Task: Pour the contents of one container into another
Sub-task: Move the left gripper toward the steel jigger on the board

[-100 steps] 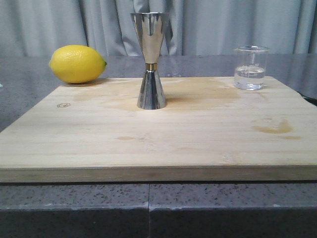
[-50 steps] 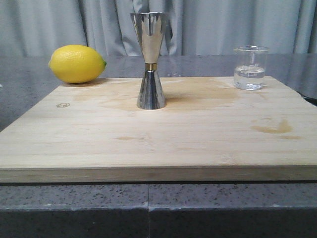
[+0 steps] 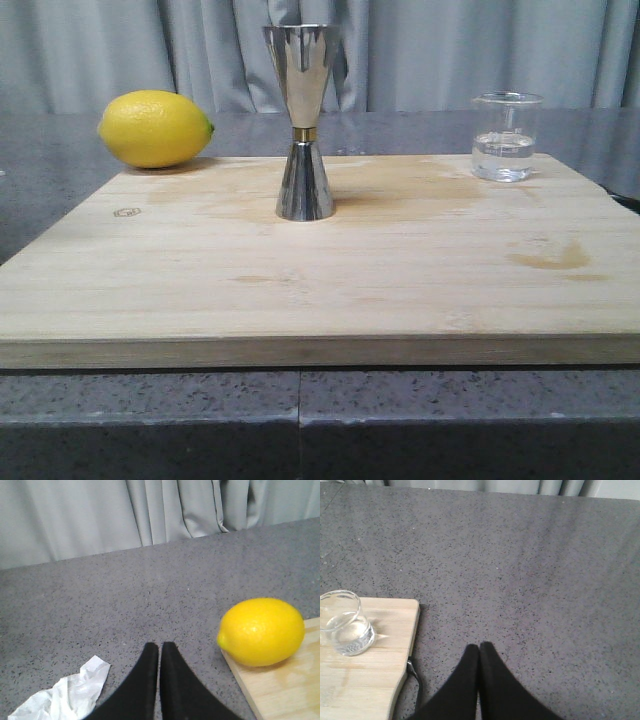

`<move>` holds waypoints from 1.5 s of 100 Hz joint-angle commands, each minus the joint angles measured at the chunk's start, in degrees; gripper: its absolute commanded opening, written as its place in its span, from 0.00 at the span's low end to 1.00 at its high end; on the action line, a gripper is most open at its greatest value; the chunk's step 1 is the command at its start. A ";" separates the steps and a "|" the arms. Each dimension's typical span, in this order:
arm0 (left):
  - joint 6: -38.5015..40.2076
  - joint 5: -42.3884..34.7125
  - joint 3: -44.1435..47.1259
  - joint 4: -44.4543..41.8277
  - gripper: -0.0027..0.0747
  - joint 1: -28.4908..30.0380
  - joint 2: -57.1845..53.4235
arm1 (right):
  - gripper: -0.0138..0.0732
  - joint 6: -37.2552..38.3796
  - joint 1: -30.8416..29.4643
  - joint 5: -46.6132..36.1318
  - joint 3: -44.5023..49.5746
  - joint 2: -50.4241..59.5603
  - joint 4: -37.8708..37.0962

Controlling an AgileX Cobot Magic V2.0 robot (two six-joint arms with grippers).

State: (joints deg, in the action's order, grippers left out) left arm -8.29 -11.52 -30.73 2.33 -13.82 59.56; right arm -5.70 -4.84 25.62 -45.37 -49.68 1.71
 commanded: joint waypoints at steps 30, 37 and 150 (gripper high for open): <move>37.88 -25.46 6.12 -33.33 0.02 0.23 2.10 | 0.08 -0.79 0.07 -3.32 -2.16 0.10 -0.21; 42.94 -29.90 6.12 -40.32 0.02 0.45 3.30 | 0.08 -0.91 0.07 -2.79 -2.16 0.10 -0.21; 69.32 -66.59 -12.06 -88.24 0.02 14.64 25.00 | 0.08 -10.40 9.36 -16.52 7.22 0.10 5.33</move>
State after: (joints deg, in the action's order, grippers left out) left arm 61.73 -67.34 -41.34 -90.11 2.70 85.13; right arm -15.35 4.06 16.52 -39.11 -49.68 6.84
